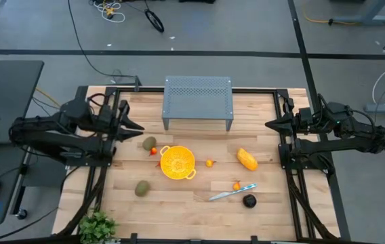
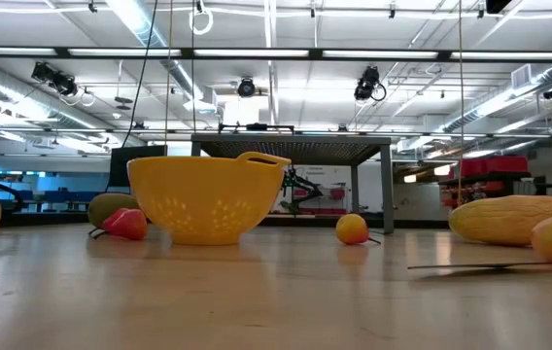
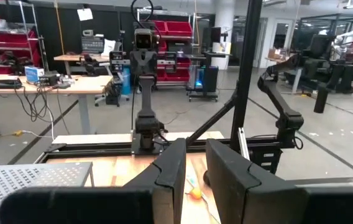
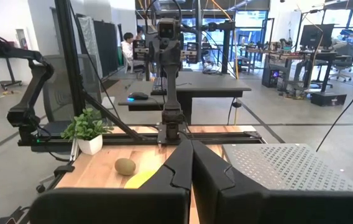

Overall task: Pick & Place Fruit
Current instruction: Put the yellow strainer bowl on the shelf

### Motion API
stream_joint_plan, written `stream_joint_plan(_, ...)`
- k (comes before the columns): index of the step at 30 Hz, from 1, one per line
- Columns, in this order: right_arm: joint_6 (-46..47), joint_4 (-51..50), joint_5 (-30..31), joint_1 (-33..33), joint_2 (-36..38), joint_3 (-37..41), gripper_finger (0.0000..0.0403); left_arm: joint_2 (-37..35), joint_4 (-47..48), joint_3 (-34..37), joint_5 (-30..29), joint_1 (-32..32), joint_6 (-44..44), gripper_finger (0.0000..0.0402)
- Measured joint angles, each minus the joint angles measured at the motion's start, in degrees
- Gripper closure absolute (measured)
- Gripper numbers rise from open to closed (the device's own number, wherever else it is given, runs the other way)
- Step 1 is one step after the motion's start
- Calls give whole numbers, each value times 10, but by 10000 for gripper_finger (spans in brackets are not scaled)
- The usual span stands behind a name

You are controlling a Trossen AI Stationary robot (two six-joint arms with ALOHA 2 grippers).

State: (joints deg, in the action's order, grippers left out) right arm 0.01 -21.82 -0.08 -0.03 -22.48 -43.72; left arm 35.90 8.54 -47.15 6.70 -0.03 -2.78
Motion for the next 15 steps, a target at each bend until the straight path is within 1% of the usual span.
stream_joint_plan(6, 0, 0, 0, 0, 0, 0, 395, 22, 1, -12, 0, 0, 39, 331)
stream_joint_plan(11, 0, 0, 0, 0, 0, 0, 395, 52, 2, -28, -11, 0, 35, 331)
stream_joint_plan(15, 0, 0, 0, 0, 0, 0, 395, 77, 1, -43, -10, 0, 52, 331)
